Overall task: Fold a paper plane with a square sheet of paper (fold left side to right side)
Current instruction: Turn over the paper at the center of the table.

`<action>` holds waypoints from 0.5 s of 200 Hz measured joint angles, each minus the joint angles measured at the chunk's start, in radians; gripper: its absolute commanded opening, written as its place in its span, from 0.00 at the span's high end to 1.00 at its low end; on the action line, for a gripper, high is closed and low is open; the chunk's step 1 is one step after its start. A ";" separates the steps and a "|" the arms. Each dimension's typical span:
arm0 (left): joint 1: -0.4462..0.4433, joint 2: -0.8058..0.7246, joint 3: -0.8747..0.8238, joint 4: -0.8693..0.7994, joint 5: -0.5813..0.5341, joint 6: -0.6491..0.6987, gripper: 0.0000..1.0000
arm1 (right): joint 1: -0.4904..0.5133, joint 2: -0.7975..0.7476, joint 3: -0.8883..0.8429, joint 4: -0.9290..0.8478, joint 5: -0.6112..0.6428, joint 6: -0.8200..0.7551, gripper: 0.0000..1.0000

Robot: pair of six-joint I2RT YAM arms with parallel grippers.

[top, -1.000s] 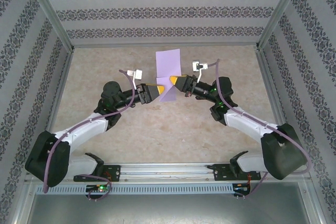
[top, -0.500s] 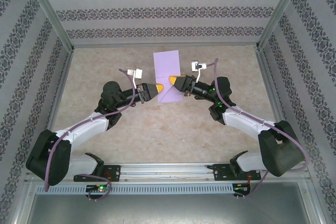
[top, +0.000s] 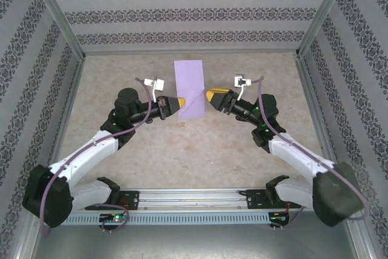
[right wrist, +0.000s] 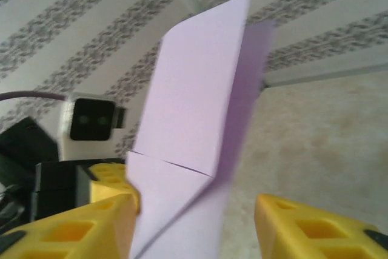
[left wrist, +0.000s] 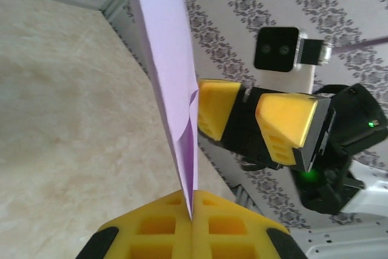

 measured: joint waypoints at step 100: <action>-0.322 0.058 0.394 -0.997 -0.700 0.319 1.00 | -0.027 -0.296 -0.002 -0.787 0.638 -0.310 0.02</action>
